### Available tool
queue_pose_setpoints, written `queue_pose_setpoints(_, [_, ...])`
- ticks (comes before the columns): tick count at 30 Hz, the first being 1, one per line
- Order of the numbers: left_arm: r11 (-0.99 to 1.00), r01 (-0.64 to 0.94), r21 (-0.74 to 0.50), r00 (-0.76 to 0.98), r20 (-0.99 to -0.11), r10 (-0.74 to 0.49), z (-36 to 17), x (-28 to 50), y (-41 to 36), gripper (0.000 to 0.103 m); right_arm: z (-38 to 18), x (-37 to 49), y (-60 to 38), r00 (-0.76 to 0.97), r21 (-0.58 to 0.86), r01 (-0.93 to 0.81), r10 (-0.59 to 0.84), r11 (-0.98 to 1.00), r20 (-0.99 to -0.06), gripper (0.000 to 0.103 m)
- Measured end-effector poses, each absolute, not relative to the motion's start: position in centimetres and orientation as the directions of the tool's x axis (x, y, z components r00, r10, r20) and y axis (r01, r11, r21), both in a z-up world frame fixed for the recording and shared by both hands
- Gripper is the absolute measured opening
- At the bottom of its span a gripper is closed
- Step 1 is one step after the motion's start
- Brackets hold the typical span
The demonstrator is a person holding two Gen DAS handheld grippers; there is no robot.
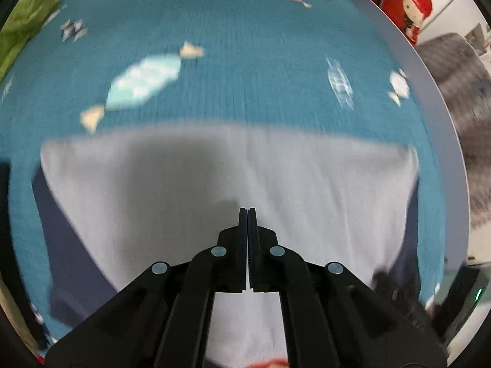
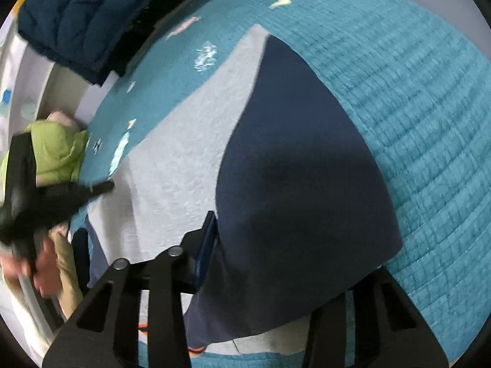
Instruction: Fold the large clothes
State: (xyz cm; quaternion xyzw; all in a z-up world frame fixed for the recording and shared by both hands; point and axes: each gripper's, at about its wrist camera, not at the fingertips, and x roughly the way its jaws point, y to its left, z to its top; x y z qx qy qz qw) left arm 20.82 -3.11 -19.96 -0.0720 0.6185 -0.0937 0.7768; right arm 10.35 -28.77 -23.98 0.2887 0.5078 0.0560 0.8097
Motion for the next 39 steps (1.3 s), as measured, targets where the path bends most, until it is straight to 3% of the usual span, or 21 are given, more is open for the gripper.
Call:
queue_pose_setpoints(4, [0.955,0.033,-0.295,0.135,-0.945,-0.296,-24.5,16.0,-2.0,0.001,-20.5,9.6,-27.9,0.559,0.565,0.124,0.413,0.816,-0.719,0.027])
queue_pose_setpoints(9, [0.968,0.068,-0.241,0.214,-0.944,-0.251,-25.2,14.7,-3.2,0.003,-16.2,9.0,-25.6,0.607,0.593,0.0,0.471,0.805,-0.64,0.016])
queue_pose_setpoints(12, [0.958,0.087,-0.272,0.214,-0.934,-0.285,-26.0,15.7,-2.7,0.002,-13.7,9.1,-22.0,0.608,0.525,-0.12,0.481,0.842,-0.632,0.015])
queue_pose_setpoints(17, [0.94,0.101,-0.326,0.257,-0.904,-0.341,-21.8,13.5,1.3,0.002,-11.4,9.1,-16.8,0.577,0.463,-0.244,0.511,0.852,-0.637,0.015])
queue_pose_setpoints(23, [0.962,-0.007,-0.273,0.403,-0.881,-0.247,-16.8,10.2,11.1,0.002,-10.0,9.7,-10.1,0.524,0.366,-0.386,0.528,0.846,-0.668,0.015])
queue_pose_setpoints(30, [0.94,-0.21,-0.268,0.438,-0.886,-0.155,-15.3,6.0,23.3,0.002,-13.1,10.2,-0.3,0.416,0.241,-0.534,0.5,0.81,-0.76,0.015])
queue_pose_setpoints(35, [0.907,-0.324,-0.268,0.362,-0.921,-0.143,-17.6,4.0,27.7,0.002,-19.2,11.4,5.9,0.246,0.275,-0.591,0.494,0.758,-0.834,0.015])
queue_pose_setpoints(38, [0.9,-0.356,-0.251,0.332,-0.934,-0.129,-18.5,3.4,28.5,0.002,-22.1,11.8,6.5,0.13,0.4,-0.517,0.531,0.757,-0.837,0.026])
queue_pose_setpoints(39, [0.901,-0.361,-0.24,0.327,-0.937,-0.118,-18.6,3.4,28.5,0.002,-22.3,11.8,5.9,0.067,0.527,-0.471,0.625,0.707,-0.778,0.036])
